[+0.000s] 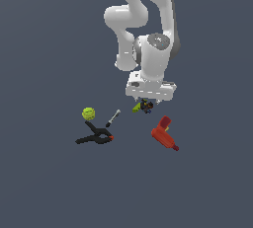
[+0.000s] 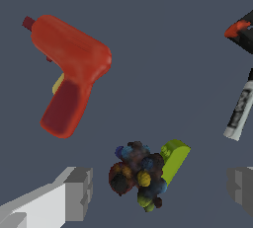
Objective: Pick up a designated object from a clutter of objects.
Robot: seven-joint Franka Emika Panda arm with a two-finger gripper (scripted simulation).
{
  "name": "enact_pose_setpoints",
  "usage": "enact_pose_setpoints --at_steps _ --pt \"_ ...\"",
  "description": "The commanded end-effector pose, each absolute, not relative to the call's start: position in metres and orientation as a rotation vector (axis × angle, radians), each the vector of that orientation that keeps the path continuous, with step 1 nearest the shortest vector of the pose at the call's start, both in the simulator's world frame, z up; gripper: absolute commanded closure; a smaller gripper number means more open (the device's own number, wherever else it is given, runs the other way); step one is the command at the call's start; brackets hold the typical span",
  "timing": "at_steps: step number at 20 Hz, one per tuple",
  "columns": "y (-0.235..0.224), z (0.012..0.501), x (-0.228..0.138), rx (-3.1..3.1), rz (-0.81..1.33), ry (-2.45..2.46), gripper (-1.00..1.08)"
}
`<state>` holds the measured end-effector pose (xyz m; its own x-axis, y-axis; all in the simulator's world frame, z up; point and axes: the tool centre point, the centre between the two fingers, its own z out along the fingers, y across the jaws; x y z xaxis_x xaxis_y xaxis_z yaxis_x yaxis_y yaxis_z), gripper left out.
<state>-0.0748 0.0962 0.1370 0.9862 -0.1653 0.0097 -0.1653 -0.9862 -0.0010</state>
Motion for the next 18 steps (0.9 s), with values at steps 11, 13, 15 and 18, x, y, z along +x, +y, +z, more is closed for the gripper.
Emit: enact_pose_setpoints --at_steps 11,13,15,18 --pt "0.109 0.099 -0.111 -3.124 0.0 0.329 -0.92" --pt "0.108 0.1 -0.11 -3.125 0.001 0.327 -0.92" --pt "0.108 0.099 -0.111 -3.125 0.001 0.327 -0.92" --pt "0.109 0.094 -0.111 -3.125 0.001 0.327 -0.92"
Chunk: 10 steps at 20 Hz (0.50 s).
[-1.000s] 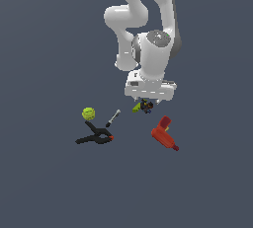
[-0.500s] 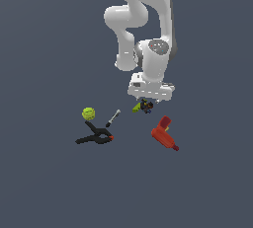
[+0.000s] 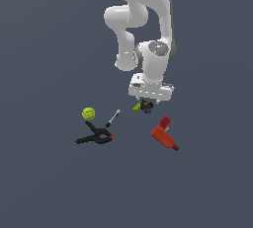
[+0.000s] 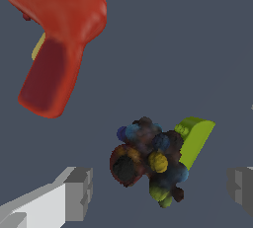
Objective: Pick up a designated object from a clutter of objects.
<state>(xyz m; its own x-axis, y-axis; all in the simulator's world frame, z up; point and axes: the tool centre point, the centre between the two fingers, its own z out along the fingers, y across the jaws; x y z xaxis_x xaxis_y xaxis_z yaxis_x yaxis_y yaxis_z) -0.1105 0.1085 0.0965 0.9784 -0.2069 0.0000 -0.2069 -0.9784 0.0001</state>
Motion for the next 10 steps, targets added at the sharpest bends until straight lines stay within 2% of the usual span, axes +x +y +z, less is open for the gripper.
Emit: enact_pose_setpoints --at_steps 1,10 --pt "0.109 0.091 -0.111 3.124 -0.001 -0.327 -0.92" --pt "0.109 0.058 -0.112 3.125 -0.001 -0.328 -0.92"
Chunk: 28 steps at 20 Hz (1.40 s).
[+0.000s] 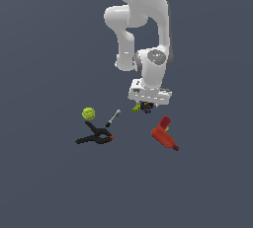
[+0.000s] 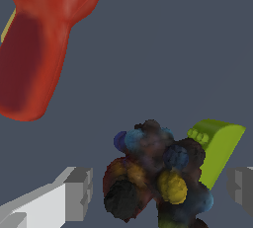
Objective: Pick up a designated object from a clutter of objects.
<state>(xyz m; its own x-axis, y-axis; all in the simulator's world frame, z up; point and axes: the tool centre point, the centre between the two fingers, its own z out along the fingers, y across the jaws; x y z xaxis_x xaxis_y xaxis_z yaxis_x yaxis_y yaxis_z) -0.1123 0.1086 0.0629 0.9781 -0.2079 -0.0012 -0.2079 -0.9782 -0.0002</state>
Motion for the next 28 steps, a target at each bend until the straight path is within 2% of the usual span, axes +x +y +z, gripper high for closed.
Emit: enact_pose_setpoints --at_steps 1,5,6,19,28 --pt "0.109 0.056 -0.112 -3.124 0.001 0.328 -0.92" --pt "0.109 0.053 -0.112 -3.124 0.0 0.329 -0.92" --pt "0.109 0.053 -0.112 -3.124 0.0 0.329 1.08" --pt "0.109 0.056 -0.112 -3.124 -0.003 0.328 1.08" --pt "0.116 0.086 -0.11 -3.124 -0.003 0.328 1.08"
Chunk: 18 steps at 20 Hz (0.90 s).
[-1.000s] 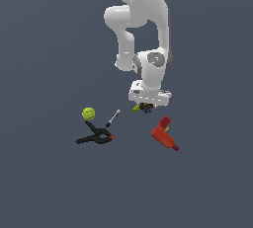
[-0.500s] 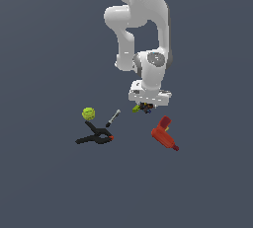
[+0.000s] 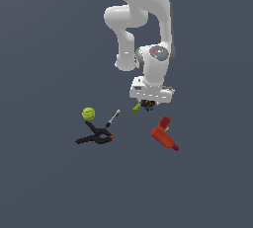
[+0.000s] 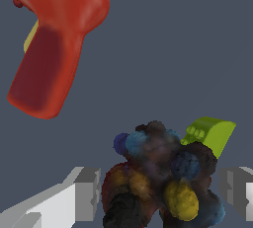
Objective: Pick up a designated object from a clutter of objects.
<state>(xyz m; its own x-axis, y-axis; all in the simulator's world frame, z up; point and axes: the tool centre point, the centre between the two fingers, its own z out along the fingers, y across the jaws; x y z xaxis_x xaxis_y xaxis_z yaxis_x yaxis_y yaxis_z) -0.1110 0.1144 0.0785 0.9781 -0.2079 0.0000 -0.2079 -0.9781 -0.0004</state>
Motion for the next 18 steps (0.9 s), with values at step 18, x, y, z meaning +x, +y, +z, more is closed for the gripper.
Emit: enact_pose_setpoints --at_steps 18 --pt "0.15 0.233 -0.102 -3.123 0.0 0.326 1.08"
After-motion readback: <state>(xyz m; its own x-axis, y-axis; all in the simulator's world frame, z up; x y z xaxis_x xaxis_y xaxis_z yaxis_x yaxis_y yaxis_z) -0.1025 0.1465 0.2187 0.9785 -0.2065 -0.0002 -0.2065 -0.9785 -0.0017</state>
